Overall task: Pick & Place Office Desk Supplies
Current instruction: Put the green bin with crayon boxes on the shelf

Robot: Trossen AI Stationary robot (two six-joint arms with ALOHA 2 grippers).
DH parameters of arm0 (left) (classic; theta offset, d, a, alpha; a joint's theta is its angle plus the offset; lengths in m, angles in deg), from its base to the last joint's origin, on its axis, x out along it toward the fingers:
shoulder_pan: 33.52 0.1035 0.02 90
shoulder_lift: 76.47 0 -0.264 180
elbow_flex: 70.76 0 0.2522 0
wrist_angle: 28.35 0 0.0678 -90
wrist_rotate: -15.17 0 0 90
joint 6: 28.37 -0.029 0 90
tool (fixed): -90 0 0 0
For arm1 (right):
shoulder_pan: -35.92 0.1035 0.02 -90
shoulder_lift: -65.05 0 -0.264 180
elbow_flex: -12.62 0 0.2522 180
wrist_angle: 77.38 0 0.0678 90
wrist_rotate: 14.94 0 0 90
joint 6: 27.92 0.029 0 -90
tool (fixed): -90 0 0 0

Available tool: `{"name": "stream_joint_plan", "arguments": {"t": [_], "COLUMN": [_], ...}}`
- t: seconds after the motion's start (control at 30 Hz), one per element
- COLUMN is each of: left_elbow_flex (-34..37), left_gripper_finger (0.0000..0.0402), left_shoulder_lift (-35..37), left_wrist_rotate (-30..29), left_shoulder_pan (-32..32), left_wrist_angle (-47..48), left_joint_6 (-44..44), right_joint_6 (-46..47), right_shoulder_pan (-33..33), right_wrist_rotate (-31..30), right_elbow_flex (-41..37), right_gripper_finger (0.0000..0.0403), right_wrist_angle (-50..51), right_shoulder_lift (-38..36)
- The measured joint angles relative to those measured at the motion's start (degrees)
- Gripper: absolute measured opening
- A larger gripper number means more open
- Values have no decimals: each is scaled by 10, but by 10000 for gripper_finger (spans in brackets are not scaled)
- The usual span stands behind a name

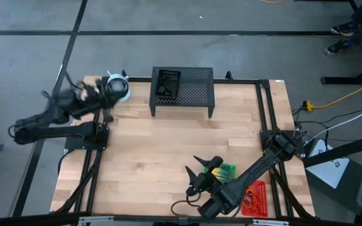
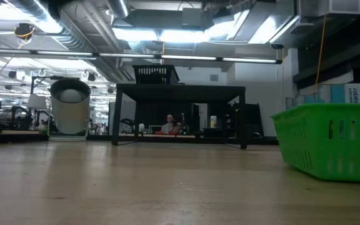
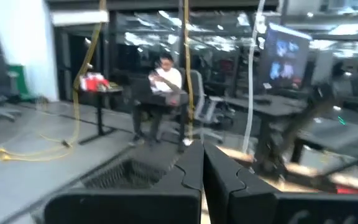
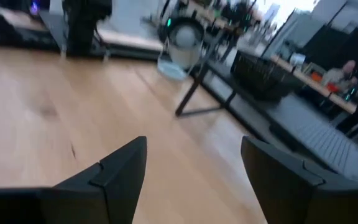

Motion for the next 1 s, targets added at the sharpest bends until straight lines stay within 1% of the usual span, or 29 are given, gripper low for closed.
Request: {"name": "stream_joint_plan", "arguments": {"t": [0.1, 0.2, 0.3, 0.37, 0.43, 0.5, 0.6, 0.67, 0.73, 0.77, 0.87, 1.0], "left_elbow_flex": [112, 200, 260, 289, 304, 312, 315, 314, 314, 314, 309, 288], "left_gripper_finger": [2, 2, 2, 2, 2, 2, 2, 2, 2, 2, 2, 2], "left_shoulder_lift": [61, 95, 98, 90, 79, 64, 35, 10, -23, -41, -100, -180], "left_wrist_rotate": [-21, -59, -121, -167, -208, -243, -293, -337, -401, -444, -551, -643], "left_shoulder_pan": [-34, -68, -101, -125, -153, -182, -226, -255, -281, -292, -313, -319], "left_wrist_angle": [-47, -93, -141, -158, -159, -169, -196, -228, -252, -266, -294, -328], "left_joint_6": [6, -5, -15, -31, -52, -68, -96, -130, -171, -188, -232, -239], "right_joint_6": [-35, -92, -165, -191, -200, -187, -156, -156, -159, -167, -190, -207], "right_shoulder_pan": [5, 7, 7, 2, -7, -21, -47, -65, -80, -86, -96, -96], "right_wrist_rotate": [-46, -82, -124, -128, -128, -128, -127, -106, -80, -71, -54, -55], "right_elbow_flex": [0, 0, 0, 0, 0, 1, 1, 1, 1, 1, 1, 1], "right_gripper_finger": [263, 263, 263, 263, 263, 263, 263, 263, 263, 263, 263, 263], "right_wrist_angle": [-29, -59, -100, -144, -186, -221, -232, -232, -232, -232, -232, -232], "right_shoulder_lift": [0, 0, 0, 0, 0, 0, 0, 0, 0, 0, 0, 0]}}
